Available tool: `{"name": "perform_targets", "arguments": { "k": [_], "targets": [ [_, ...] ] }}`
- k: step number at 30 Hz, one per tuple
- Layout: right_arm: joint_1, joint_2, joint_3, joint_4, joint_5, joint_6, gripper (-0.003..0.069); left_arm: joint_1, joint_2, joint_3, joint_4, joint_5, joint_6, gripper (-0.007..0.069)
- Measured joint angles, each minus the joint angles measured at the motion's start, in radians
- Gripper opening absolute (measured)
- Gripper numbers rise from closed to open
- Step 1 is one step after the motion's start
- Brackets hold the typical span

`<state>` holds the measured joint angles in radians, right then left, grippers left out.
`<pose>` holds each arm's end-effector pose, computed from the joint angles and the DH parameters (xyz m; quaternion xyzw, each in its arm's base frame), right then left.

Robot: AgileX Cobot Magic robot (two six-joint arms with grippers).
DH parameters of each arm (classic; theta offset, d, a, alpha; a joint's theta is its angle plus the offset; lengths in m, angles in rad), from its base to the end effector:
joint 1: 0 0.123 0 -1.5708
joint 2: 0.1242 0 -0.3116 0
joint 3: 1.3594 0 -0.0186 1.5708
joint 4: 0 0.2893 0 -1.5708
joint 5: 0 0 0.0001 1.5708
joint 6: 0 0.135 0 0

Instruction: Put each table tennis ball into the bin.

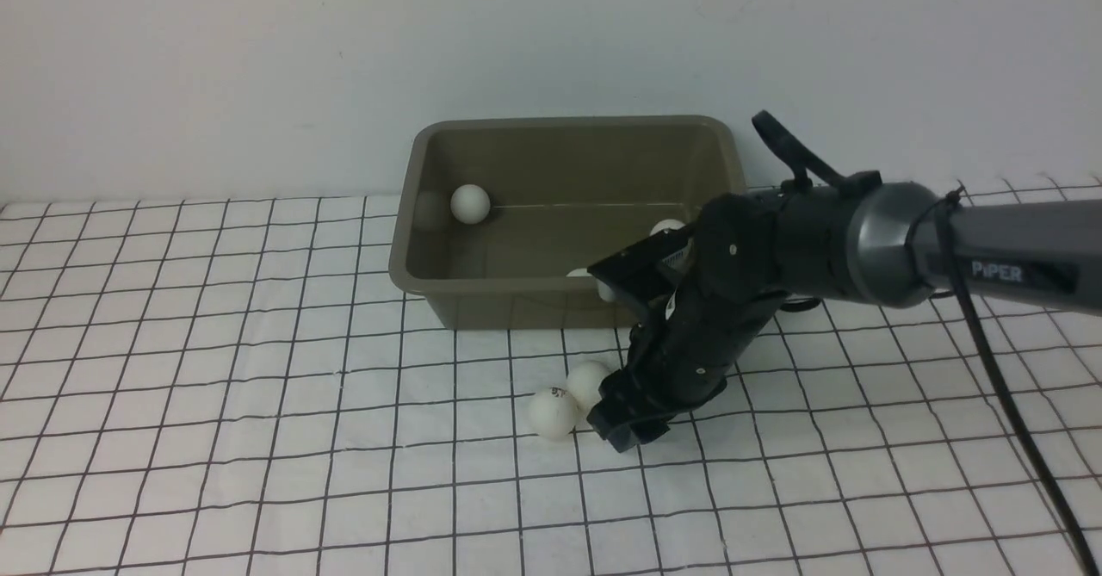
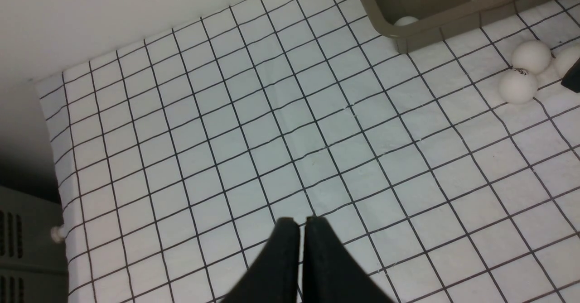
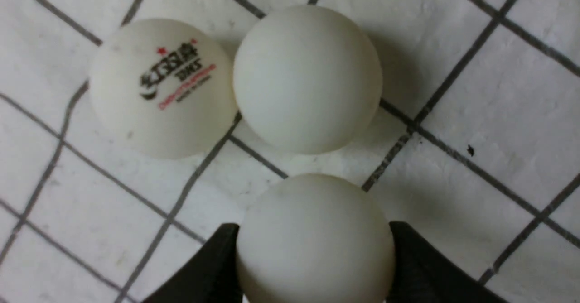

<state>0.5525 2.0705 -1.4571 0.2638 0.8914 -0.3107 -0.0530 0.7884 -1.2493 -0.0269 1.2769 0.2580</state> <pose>0.3805 0.2668 0.1164 -0.3457 0.9290 0.1167 0.0622 0.1469 -0.0113 0.4462 0.1430 0.9013 0.0285 0.4079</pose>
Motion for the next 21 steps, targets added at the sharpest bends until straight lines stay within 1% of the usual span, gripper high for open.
{"name": "perform_targets", "arguments": {
  "k": [6,11,13,16,18,21],
  "targets": [
    [0.008,-0.059,-0.090,0.071,0.147,-0.037,0.0361,0.000,0.000,0.000,0.000,0.000,0.000,-0.0004],
    [0.020,-0.101,-0.205,0.084,0.171,-0.049,0.0361,0.000,0.000,0.000,0.000,0.001,0.000,-0.0004],
    [0.019,-0.099,-0.278,0.040,0.118,-0.047,0.0361,0.000,0.000,0.000,0.000,0.001,0.000,-0.0004],
    [0.006,-0.081,-0.332,-0.010,0.027,-0.025,0.0361,0.000,0.000,0.000,0.000,0.001,0.000,-0.0004],
    [-0.016,-0.045,-0.371,-0.048,-0.039,-0.008,0.0361,0.000,0.000,0.000,0.000,0.001,0.000,-0.0004],
    [-0.052,0.024,-0.396,-0.068,-0.089,0.001,0.0361,0.000,0.000,0.000,-0.002,0.001,0.000,-0.0004]
  ]
}}
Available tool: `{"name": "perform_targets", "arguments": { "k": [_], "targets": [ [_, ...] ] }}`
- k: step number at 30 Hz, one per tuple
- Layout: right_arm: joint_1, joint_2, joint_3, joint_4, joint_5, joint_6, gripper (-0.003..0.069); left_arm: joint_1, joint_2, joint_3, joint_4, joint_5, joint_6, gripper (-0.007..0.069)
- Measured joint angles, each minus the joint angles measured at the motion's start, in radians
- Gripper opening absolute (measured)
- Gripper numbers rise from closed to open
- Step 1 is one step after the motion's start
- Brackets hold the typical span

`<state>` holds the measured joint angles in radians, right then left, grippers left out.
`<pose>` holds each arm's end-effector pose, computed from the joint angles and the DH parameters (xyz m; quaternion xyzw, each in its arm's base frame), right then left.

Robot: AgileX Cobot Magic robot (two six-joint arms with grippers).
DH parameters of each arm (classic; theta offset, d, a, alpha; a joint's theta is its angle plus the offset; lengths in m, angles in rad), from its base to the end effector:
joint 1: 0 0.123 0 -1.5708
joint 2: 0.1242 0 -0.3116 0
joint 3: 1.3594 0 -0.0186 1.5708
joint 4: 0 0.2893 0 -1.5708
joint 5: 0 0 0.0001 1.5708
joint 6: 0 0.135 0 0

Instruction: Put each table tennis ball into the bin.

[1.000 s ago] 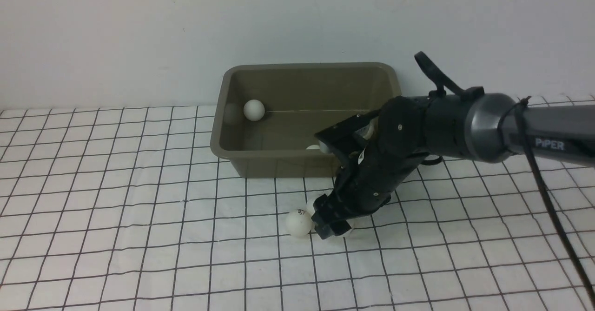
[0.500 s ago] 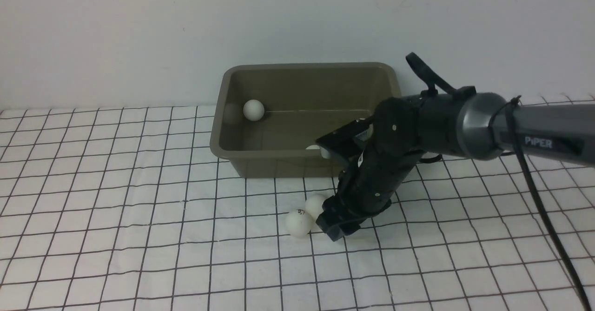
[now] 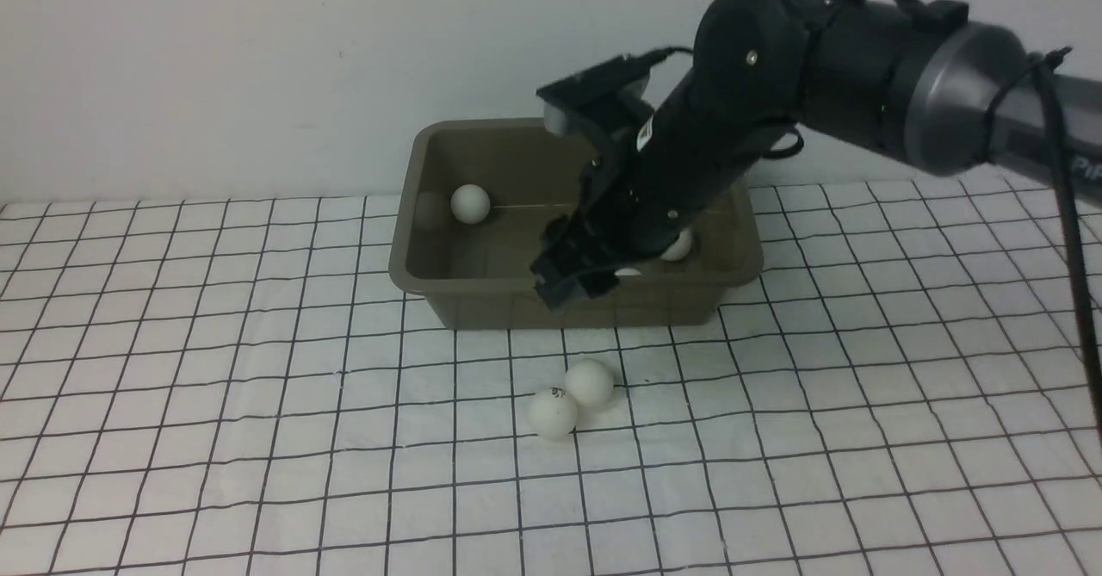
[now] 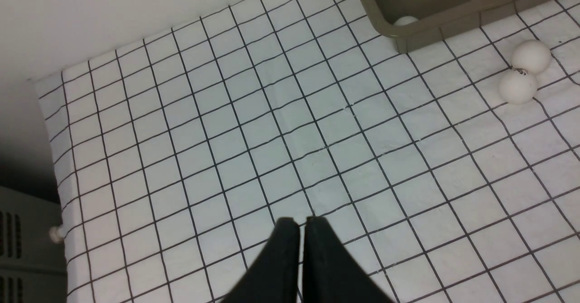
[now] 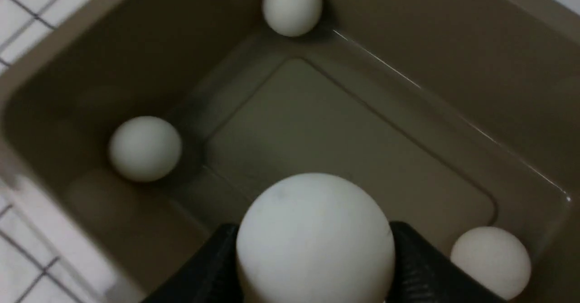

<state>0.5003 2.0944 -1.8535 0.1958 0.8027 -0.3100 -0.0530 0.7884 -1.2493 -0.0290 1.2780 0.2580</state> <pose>0.4777 0.2827 0.2370 -0.3340 0.8890 0.1157 0.2913 0.1467 -0.0115 0.4461 0.1432 0.9015 0.0275 0.4075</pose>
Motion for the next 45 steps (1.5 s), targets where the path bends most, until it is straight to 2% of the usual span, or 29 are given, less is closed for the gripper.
{"name": "perform_targets", "arguments": {
  "k": [4,11,17,20,23,30,34,38,42,45],
  "targets": [
    [-0.046,0.125,-0.038,-0.008,-0.039,0.000,0.0361,0.000,0.000,0.000,-0.001,0.000,0.000,-0.0004],
    [-0.055,0.177,-0.063,-0.009,-0.090,0.000,0.0366,0.000,0.000,0.000,-0.003,0.000,0.000,-0.0004],
    [-0.055,0.182,-0.068,-0.005,-0.100,0.013,0.0484,0.000,0.000,0.000,-0.011,0.000,0.000,-0.0004],
    [-0.055,0.175,-0.072,-0.003,-0.089,0.023,0.0508,0.000,0.000,0.000,-0.019,0.000,0.000,-0.0004],
    [-0.055,0.148,-0.079,-0.003,-0.014,0.027,0.0510,0.001,0.000,0.000,-0.037,0.000,0.000,-0.0004],
    [-0.055,0.047,-0.135,0.050,0.296,0.074,0.0512,0.001,0.000,0.000,-0.043,0.000,0.001,-0.0004],
    [-0.047,0.036,-0.136,0.082,0.422,0.092,0.0486,0.001,0.000,0.000,-0.029,0.000,0.001,-0.0004],
    [-0.014,0.031,-0.133,0.092,0.436,0.121,0.0409,0.001,0.000,0.000,0.003,0.000,0.001,-0.0004],
    [0.071,-0.008,-0.127,0.092,0.440,0.134,0.0344,0.001,0.000,0.000,0.046,0.000,0.001,-0.0004],
    [0.128,-0.056,-0.127,0.056,0.444,0.135,0.0321,0.001,0.000,0.007,0.021,-0.001,0.001,-0.0004]
  ]
}}
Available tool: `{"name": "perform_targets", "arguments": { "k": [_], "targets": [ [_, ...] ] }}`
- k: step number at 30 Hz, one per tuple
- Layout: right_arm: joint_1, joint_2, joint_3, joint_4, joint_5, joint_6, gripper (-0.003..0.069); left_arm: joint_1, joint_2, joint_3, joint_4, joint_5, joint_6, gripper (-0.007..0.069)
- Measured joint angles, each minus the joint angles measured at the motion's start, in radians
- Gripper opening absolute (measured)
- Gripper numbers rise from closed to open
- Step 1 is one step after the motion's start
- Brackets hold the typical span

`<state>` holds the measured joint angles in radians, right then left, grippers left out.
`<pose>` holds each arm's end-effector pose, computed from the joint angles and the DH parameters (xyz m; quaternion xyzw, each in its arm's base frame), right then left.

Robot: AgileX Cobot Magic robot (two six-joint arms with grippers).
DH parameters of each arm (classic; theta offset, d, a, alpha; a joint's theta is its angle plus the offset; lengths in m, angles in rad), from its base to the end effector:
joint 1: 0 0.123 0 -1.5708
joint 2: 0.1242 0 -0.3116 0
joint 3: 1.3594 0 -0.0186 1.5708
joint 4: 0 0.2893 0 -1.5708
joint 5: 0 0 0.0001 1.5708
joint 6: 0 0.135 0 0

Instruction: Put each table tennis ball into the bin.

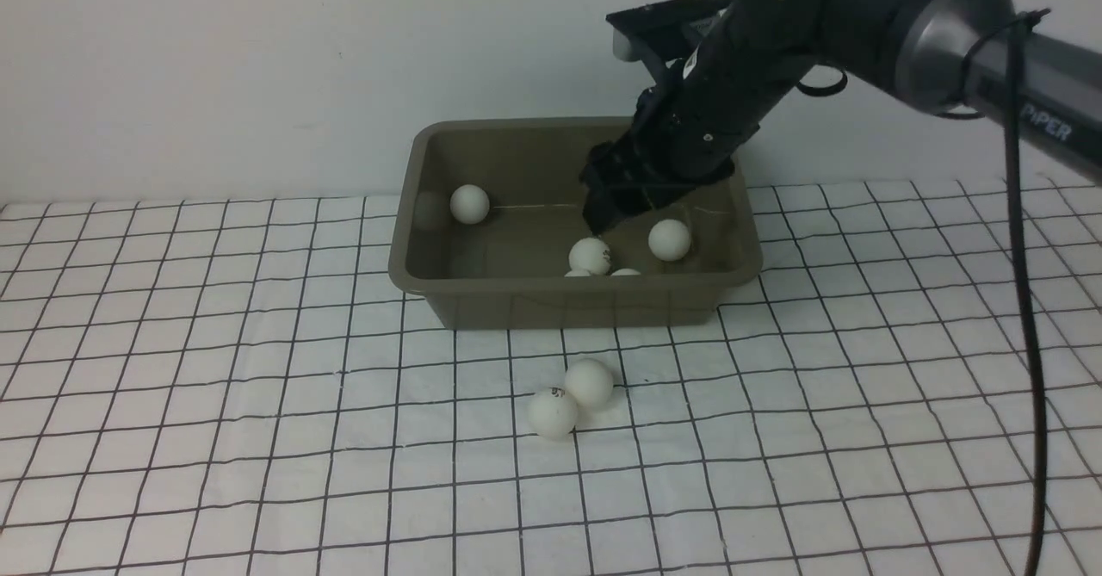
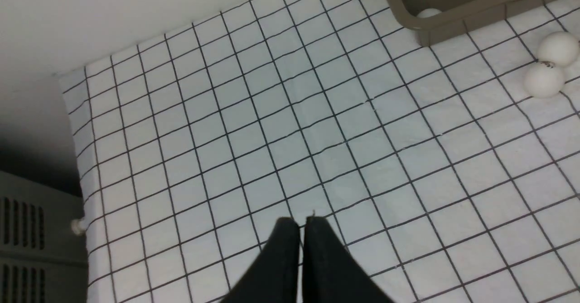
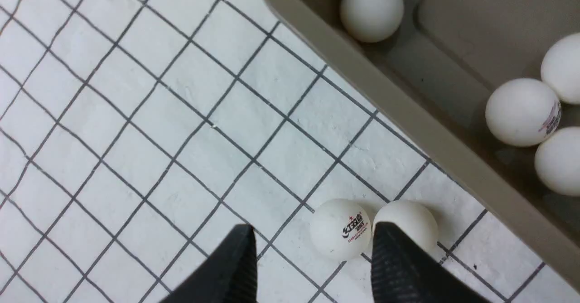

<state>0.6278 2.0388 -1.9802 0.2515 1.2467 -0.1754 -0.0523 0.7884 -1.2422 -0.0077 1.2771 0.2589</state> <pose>0.3932 0.3248 0.2857 -0.3648 0.9062 0.1599 0.1418 0.1475 -0.0087 0.4437 0.1421 0.9030 0.0380 0.4036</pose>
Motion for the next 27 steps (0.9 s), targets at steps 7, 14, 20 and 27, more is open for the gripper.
{"name": "perform_targets", "arguments": {
  "k": [7,14,20,27],
  "targets": [
    [0.045,-0.230,0.003,-0.220,0.007,-0.001,0.0162,0.000,0.000,0.238,-0.308,-0.072,0.148,0.0017],
    [0.045,-0.523,0.001,-0.378,0.022,-0.003,-0.0010,0.000,0.094,0.371,-0.650,-0.293,0.515,0.0177],
    [0.045,-0.679,0.008,-0.399,0.033,0.010,-0.0016,-0.048,0.313,0.371,-0.752,-0.370,0.697,0.0384],
    [0.045,-0.898,0.208,-0.499,0.036,0.036,-0.0016,-0.237,0.576,0.357,-0.762,-0.610,0.801,0.0438]
  ]
}}
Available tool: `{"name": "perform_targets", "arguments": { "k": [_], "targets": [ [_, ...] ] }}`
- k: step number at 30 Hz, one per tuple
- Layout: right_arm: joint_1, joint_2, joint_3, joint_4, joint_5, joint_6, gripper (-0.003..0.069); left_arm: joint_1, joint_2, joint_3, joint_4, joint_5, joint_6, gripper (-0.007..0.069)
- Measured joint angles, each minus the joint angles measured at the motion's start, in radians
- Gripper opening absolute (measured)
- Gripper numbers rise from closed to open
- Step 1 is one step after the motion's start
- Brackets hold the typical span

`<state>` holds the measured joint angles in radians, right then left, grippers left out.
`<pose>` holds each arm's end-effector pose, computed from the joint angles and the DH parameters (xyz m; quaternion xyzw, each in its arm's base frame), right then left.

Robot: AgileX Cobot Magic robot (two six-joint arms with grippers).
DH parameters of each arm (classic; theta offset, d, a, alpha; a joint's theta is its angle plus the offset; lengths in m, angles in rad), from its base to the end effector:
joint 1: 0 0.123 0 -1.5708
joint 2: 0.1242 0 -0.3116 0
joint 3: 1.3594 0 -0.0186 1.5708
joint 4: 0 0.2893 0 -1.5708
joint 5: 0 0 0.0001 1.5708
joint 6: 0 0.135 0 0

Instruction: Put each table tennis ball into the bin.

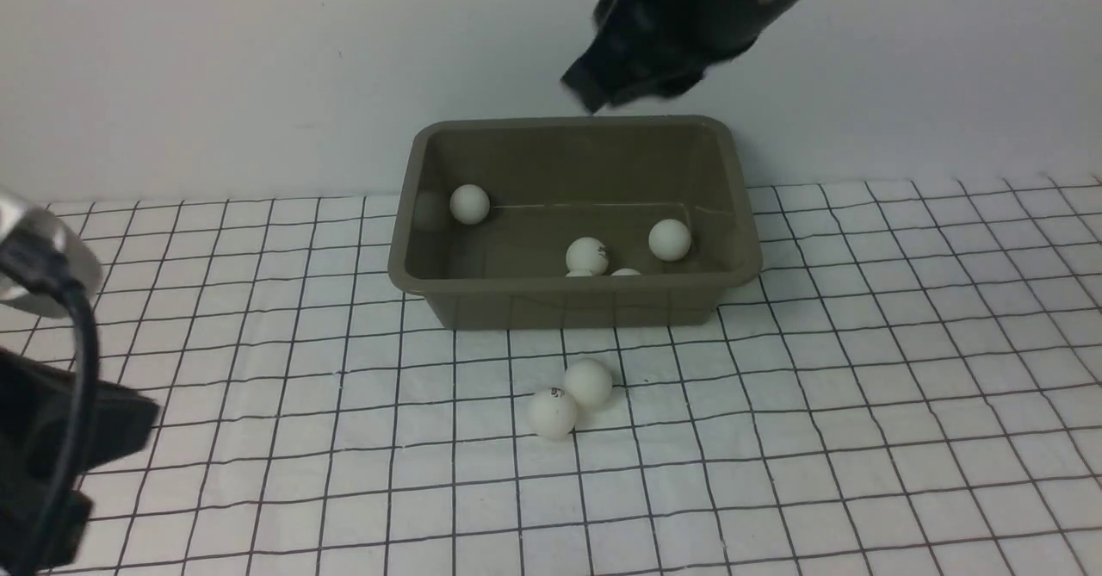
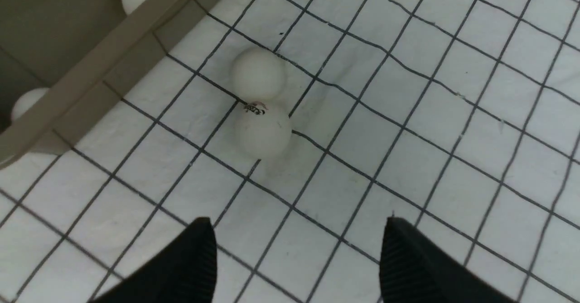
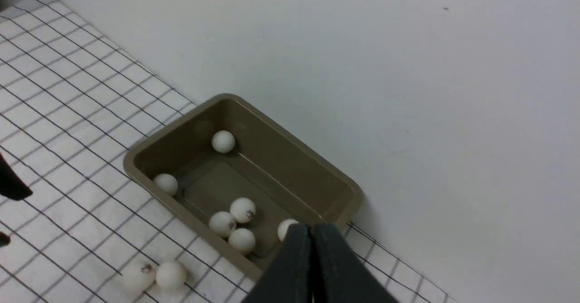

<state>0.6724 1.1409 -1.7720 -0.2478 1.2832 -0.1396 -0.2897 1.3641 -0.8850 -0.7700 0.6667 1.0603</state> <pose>0.1944 0.1142 0.5552 -0.3191 0.8092 0.0094 0.4932 0.2938 -0.1483 0.2443 0.3833 0.8416 -0.1892 0.3301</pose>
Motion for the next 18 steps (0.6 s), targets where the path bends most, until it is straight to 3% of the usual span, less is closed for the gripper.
{"name": "perform_targets", "arguments": {
  "k": [6,10,14,18],
  "targets": [
    [0.000,-0.179,0.211,-0.092,0.004,0.096,-0.0016,-0.138,0.175,-0.122,0.046,-0.085,-0.030,0.0438],
    [0.000,-0.267,0.274,-0.114,0.005,0.140,-0.0018,-0.181,0.316,-0.252,0.177,-0.090,-0.215,0.0440],
    [0.000,-0.331,0.285,-0.116,0.007,0.165,-0.0018,-0.200,0.455,-0.402,0.404,-0.014,-0.429,0.0440],
    [0.000,-0.339,0.285,-0.116,0.007,0.170,-0.0018,-0.218,0.523,-0.489,0.499,0.049,-0.539,0.0440]
  ]
}}
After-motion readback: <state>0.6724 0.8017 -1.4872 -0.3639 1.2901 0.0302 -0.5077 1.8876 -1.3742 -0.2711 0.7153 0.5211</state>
